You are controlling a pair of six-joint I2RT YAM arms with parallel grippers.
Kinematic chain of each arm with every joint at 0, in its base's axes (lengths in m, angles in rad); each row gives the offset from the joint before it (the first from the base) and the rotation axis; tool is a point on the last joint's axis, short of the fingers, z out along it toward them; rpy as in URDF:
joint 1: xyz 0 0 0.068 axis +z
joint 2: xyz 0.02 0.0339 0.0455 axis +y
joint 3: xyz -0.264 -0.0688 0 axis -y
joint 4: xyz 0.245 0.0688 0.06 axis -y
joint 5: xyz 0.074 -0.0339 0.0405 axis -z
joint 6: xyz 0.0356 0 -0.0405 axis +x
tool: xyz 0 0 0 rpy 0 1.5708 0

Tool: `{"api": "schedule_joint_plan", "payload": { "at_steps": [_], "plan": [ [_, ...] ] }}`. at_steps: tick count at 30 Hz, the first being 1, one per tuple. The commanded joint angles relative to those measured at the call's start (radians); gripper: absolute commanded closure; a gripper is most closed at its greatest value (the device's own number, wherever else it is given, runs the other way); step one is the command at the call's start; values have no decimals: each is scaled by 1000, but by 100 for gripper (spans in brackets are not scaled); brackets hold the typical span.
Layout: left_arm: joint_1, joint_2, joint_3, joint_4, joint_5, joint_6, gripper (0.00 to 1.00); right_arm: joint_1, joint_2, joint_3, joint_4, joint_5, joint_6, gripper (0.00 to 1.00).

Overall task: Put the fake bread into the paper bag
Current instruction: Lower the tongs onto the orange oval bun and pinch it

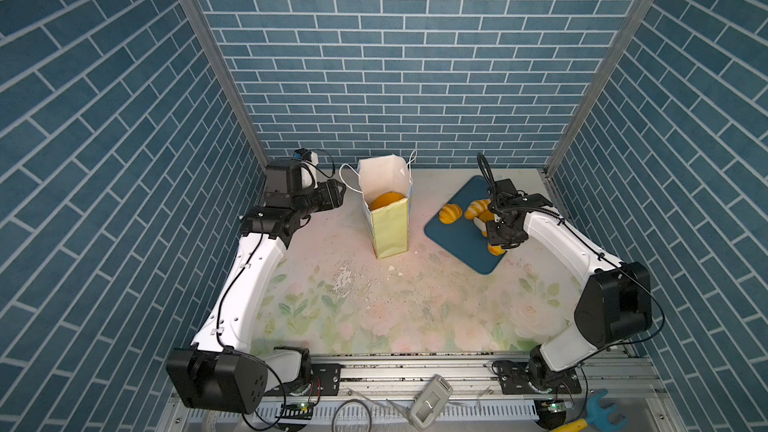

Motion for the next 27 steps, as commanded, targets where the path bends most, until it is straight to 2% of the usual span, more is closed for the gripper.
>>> {"api": "schedule_joint_plan", "payload": {
  "at_steps": [1, 7, 17, 27],
  "plan": [
    [-8, 9, 1, 16, -10, -6, 32, -5, 12, 21, 18, -19, 0, 56],
    [-15, 6, 1, 26, -36, -10, 32, -4, 4, 19, -5, -27, 0, 63],
    [-18, -28, -34, 50, -67, -28, 32, 5, -104, 3, -25, -97, -11, 71],
    [-21, -23, -43, 62, -68, -34, 32, 14, -170, -10, -54, -150, -14, 72]
  ]
}}
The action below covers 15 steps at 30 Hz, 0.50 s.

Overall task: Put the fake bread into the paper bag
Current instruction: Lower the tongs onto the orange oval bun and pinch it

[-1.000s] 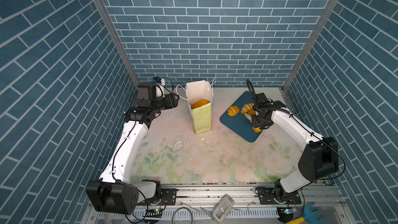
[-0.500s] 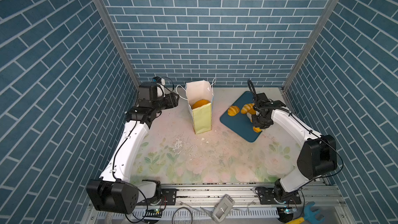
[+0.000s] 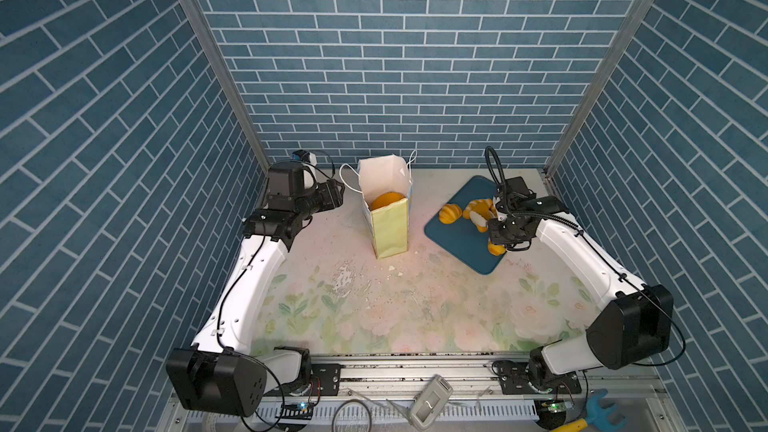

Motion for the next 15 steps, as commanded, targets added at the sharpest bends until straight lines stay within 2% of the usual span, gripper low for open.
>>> {"api": "schedule_joint_plan", "payload": {
  "at_steps": [1, 15],
  "plan": [
    [-6, -11, -4, 16, -7, 3, 32, 6, -44, -10, -19, -17, -9, 73],
    [-13, -2, 26, 16, 0, 14, 32, 22, -174, -2, -27, -35, -36, 74]
  ]
}}
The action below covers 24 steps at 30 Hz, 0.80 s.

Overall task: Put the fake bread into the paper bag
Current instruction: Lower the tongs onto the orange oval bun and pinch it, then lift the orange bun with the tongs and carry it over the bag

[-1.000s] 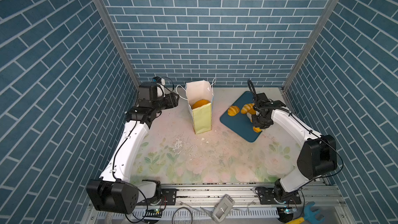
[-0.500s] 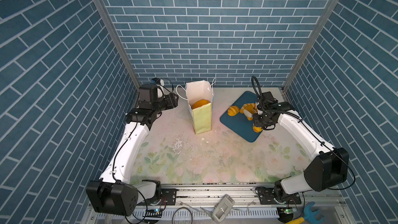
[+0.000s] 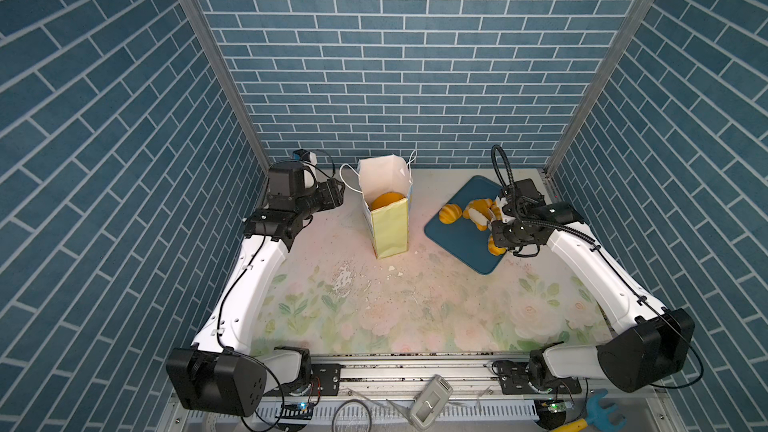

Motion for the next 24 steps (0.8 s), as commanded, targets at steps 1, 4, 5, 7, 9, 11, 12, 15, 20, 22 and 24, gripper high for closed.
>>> {"api": "schedule_joint_plan", "payload": {
  "at_steps": [1, 4, 5, 7, 9, 11, 12, 15, 20, 22, 24],
  "plan": [
    [-7, -3, 31, 0, 3, 22, 32, 6, -65, 24, -3, -13, -47, 74],
    [-7, -28, 32, 6, -29, 42, 32, 6, -88, 67, -2, -12, -81, 74],
    [-7, -32, 34, 7, -33, 47, 32, 6, -93, 84, 0, -10, -89, 74],
    [-7, -30, 45, 0, -34, 55, 32, 10, -105, 118, 8, -5, -104, 74],
    [-7, -21, 52, -5, -34, 61, 32, 13, -113, 151, 25, -9, -124, 74],
    [-7, -14, 56, -4, -28, 61, 32, 21, -114, 195, 40, -16, -152, 74],
    [-7, -11, 59, -8, -25, 62, 32, 23, -113, 213, 49, -25, -166, 74],
    [-7, -21, 53, -7, -29, 73, 32, 44, -109, 261, 89, -44, -215, 74],
    [-7, -7, 72, -31, -27, 104, 31, 89, -63, 378, 109, -47, -268, 74],
    [-7, -2, 74, -24, -16, 99, 31, 118, -46, 408, 124, -41, -286, 74],
    [-7, -4, 64, -7, -9, 88, 31, 154, -28, 434, 136, -45, -311, 74]
  ]
}}
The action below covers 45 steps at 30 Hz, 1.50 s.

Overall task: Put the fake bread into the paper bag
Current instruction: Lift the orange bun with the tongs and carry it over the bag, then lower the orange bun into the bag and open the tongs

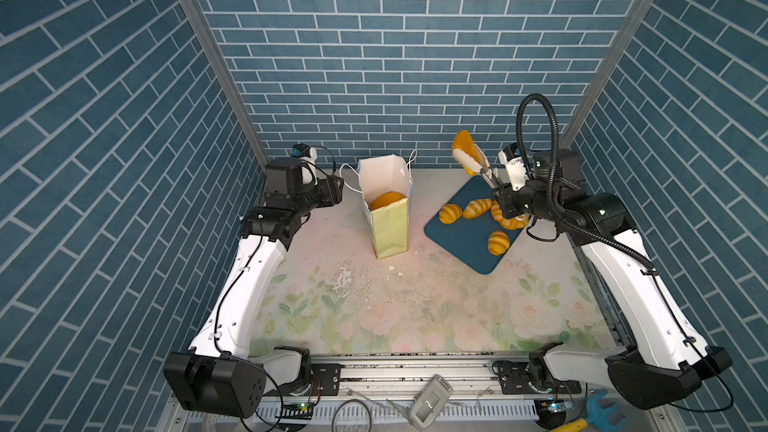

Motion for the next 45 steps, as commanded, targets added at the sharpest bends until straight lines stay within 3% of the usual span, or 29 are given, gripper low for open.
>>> {"api": "schedule_joint_plan", "payload": {
  "at_steps": [1, 19, 27, 34, 45],
  "plan": [
    [-4, -1, 15, 6, 13, 8, 31, 54, 31, 59, 79, -11, -84, 74],
    [-7, 13, -49, 40, 56, -39, 31, 304, 189, 212, 134, -20, -237, 73],
    [-11, -18, -81, 48, 45, -65, 31, 317, 316, 260, 140, -7, -218, 73],
    [-13, -49, -104, 24, 29, -66, 31, 317, 424, 311, 100, 72, -203, 73],
    [-13, -72, -114, 5, 19, -75, 31, 319, 454, 301, 24, 64, -190, 70]
  ]
}}
